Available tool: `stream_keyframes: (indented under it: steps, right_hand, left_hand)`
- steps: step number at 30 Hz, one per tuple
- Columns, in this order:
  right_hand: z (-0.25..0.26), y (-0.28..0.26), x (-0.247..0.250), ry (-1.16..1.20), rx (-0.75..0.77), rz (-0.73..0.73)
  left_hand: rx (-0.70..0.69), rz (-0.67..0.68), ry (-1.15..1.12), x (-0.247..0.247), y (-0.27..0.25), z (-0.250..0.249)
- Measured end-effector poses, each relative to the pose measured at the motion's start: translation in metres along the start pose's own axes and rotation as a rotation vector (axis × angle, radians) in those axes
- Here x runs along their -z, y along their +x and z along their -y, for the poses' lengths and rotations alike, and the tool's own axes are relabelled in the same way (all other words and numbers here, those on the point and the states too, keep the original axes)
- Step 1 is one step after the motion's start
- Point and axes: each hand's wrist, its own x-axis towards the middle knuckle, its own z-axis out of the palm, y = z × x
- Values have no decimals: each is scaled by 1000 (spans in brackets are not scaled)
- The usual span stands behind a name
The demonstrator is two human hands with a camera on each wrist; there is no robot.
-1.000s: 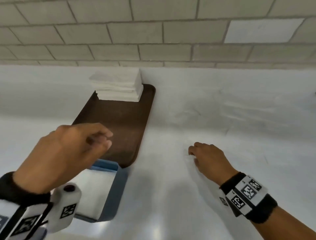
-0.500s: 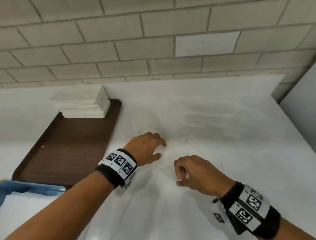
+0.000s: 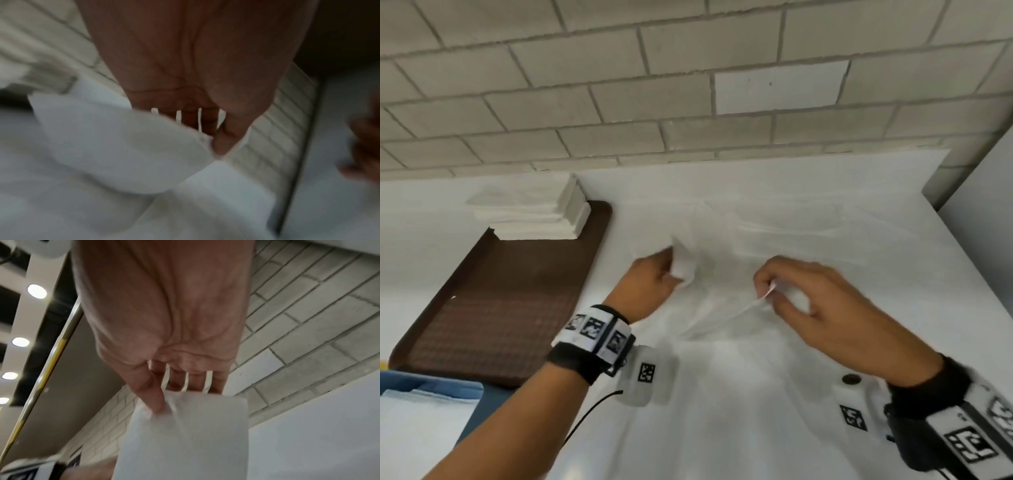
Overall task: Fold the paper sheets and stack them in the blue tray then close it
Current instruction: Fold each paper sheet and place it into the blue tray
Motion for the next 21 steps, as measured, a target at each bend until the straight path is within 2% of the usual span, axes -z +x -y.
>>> stream_keyframes:
  steps: [2, 4, 5, 7, 9, 11, 14, 16, 18, 20, 21]
  right_hand:
    - [12, 2, 21, 157, 13, -79]
    - [23, 8, 34, 295, 38, -42]
    - [25, 14, 37, 318, 46, 11]
    - [26, 30, 31, 305, 39, 88]
    - [23, 44, 18, 231, 33, 64]
    - [19, 53, 6, 154, 31, 11]
    - [17, 57, -10, 46, 46, -29]
    - [17, 57, -21, -25, 60, -28]
    - [14, 54, -30, -64, 35, -138]
    - [9, 46, -38, 70, -72, -301]
    - [6, 43, -42, 186, -161, -332]
  left_hand:
    - [169, -161, -354, 15, -8, -12]
    - [251, -218, -486, 15, -14, -24]
    - [251, -200, -521, 10, -17, -28]
    - [183, -72, -665, -2, -25, -37]
    - [115, 85, -881, -14, -35, -53]
    - [127, 176, -1084, -22, -45, -62]
    - [127, 219, -1122, -33, -57, -59]
    - [146, 148, -1014, -36, -60, -52]
    - [174, 66, -1021, -36, -61, -43]
    - [194, -20, -1103, -31, -61, -35]
    - [205, -67, -1135, -28, -61, -32]
